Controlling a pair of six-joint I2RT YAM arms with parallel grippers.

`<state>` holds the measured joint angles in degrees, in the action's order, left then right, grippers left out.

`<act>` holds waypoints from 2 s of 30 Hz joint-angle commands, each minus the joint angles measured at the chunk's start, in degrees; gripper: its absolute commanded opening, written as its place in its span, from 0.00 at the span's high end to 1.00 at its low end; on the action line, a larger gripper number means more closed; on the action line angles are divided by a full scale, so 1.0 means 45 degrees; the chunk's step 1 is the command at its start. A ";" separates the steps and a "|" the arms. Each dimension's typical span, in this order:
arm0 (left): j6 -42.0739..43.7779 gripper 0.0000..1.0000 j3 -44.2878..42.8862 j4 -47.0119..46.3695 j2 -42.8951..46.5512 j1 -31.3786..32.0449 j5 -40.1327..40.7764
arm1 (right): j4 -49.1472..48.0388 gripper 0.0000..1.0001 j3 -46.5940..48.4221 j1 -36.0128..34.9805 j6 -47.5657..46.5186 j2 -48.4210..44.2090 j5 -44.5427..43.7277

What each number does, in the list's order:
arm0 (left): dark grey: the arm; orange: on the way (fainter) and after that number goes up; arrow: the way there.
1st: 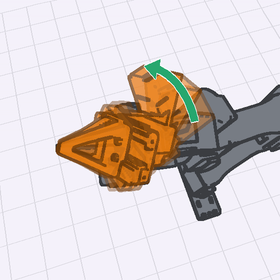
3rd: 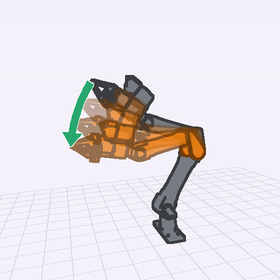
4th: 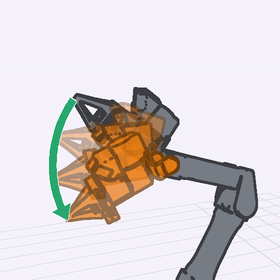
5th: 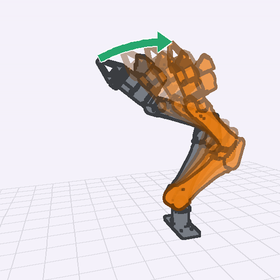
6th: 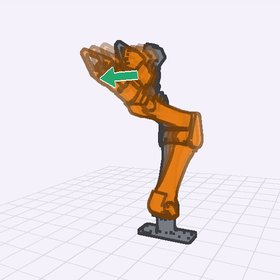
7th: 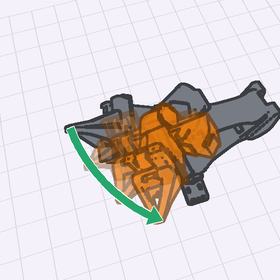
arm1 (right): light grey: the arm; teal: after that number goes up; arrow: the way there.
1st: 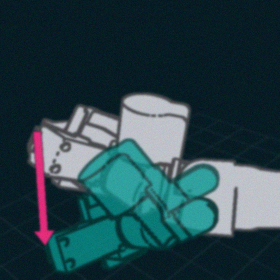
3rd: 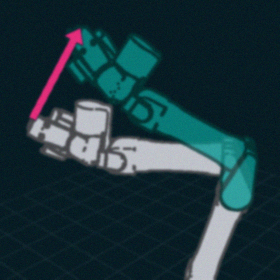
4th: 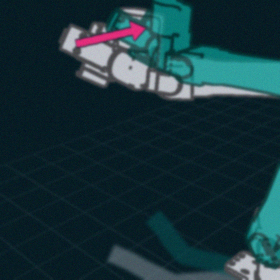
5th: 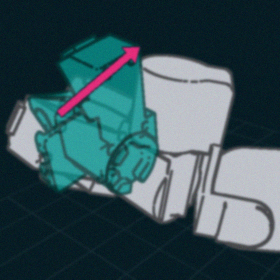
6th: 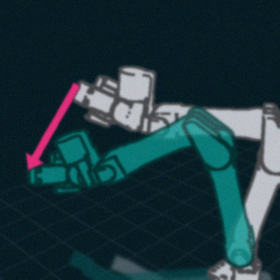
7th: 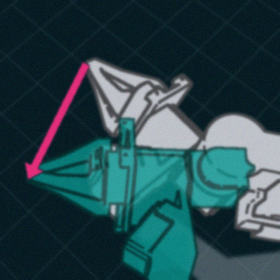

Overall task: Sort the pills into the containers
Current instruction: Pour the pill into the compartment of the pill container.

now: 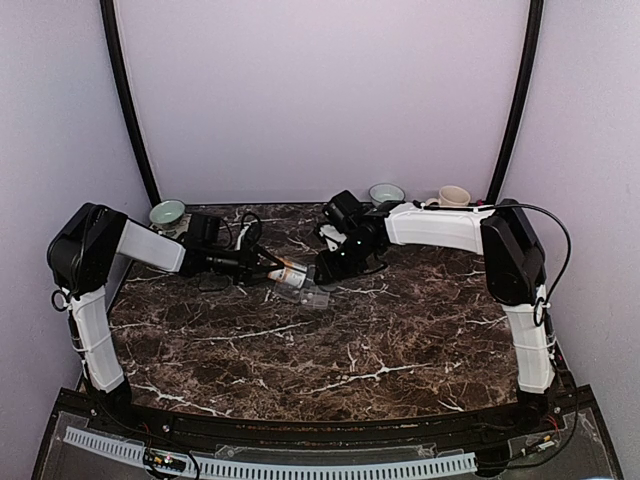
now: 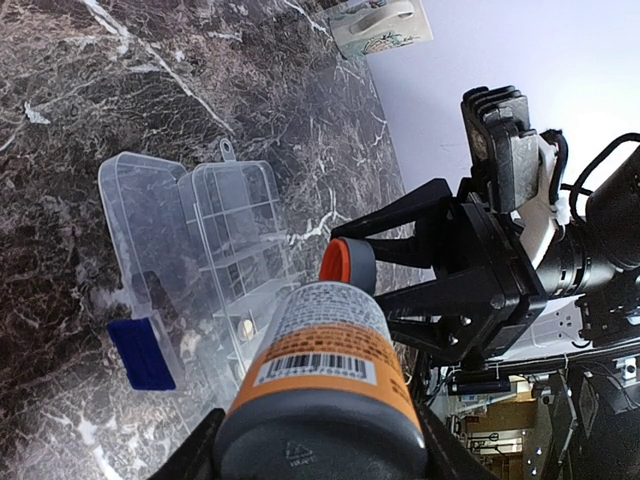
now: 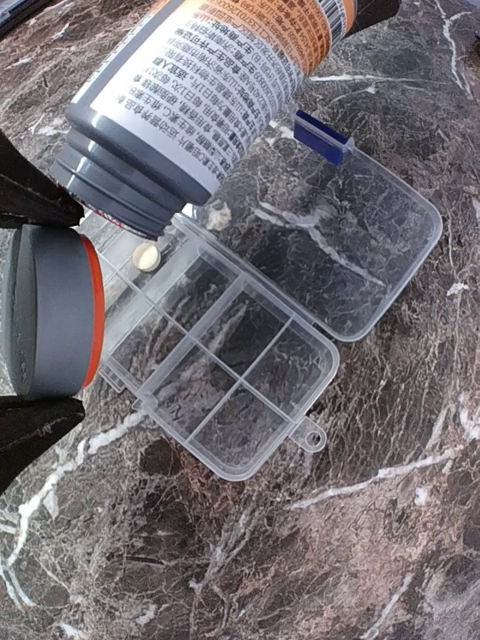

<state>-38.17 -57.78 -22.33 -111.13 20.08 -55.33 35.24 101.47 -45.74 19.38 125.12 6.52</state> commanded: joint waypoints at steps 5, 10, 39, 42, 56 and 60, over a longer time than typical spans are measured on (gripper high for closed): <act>-0.2301 0.90 0.0691 -0.3635 0.0046 -0.0137 -0.0625 | -0.0835 0.65 -0.0059 -0.0007 0.0077 -0.0345 0.0016; -0.4016 0.91 0.1053 -0.5806 -0.0203 -0.0320 -0.1062 | -0.0938 0.66 -0.0229 0.0103 0.0094 -0.0623 0.0010; -0.8457 0.91 0.1841 -1.1601 -0.1043 -0.0697 -0.1790 | -0.2442 0.65 -0.2794 0.0418 -0.0250 -0.3972 0.0663; -0.8437 0.91 0.1884 -1.1606 -0.1066 -0.0705 -0.1806 | -0.2482 0.65 -0.2894 0.0418 -0.0231 -0.3995 0.0707; -0.8710 0.91 0.2273 -1.2225 -0.1325 -0.0739 -0.1908 | -0.2801 0.65 -0.3271 0.0418 -0.0296 -0.3951 0.1109; -0.8549 0.91 0.2302 -1.2075 -0.1395 -0.0751 -0.1883 | -0.2834 0.65 -0.3196 0.0452 -0.0301 -0.3890 0.1166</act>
<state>-76.99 -48.07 -73.87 -117.27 17.12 -62.59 25.15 87.29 -44.12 18.50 108.64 10.72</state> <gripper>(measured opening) 0.557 0.516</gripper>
